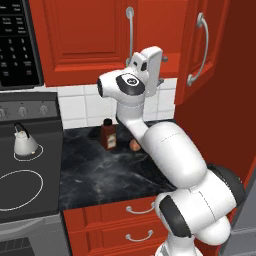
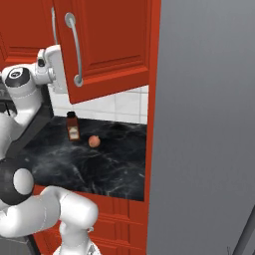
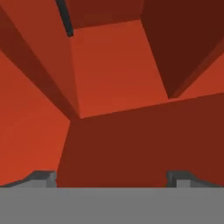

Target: Pick the pan from the cabinet and place it on the stove. Then turn on the stove burner for the pan.

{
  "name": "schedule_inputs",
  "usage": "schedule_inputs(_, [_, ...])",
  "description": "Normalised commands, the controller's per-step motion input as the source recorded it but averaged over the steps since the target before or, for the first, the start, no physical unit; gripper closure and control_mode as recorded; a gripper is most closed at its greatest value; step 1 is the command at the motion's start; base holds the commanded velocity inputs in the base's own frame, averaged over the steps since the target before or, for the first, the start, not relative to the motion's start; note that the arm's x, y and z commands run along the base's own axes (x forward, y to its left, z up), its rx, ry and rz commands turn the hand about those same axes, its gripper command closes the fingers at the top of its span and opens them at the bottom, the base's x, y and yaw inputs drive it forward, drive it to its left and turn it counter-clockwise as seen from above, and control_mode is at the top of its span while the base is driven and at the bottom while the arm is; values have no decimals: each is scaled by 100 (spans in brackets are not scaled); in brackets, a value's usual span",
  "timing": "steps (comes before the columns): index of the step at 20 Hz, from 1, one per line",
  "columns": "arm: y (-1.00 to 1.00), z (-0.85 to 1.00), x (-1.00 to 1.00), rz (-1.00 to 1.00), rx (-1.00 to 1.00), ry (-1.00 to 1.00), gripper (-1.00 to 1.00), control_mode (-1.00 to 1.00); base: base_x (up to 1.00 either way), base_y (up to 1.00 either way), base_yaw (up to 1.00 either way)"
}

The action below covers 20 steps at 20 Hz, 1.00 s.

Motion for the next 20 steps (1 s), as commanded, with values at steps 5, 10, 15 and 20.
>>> schedule_inputs(5, [-47, -12, -17, -15, 0, 4, -100, -100, 0, 0, 0])
schedule_inputs(10, [-48, -5, -29, -14, 0, 1, -100, -100, 0, 0, 0])
schedule_inputs(15, [-59, 0, -48, -13, 0, 0, -100, -100, 0, 0, 0])
schedule_inputs(20, [-71, 0, -57, -11, 0, 0, -100, -100, 0, 0, 0])
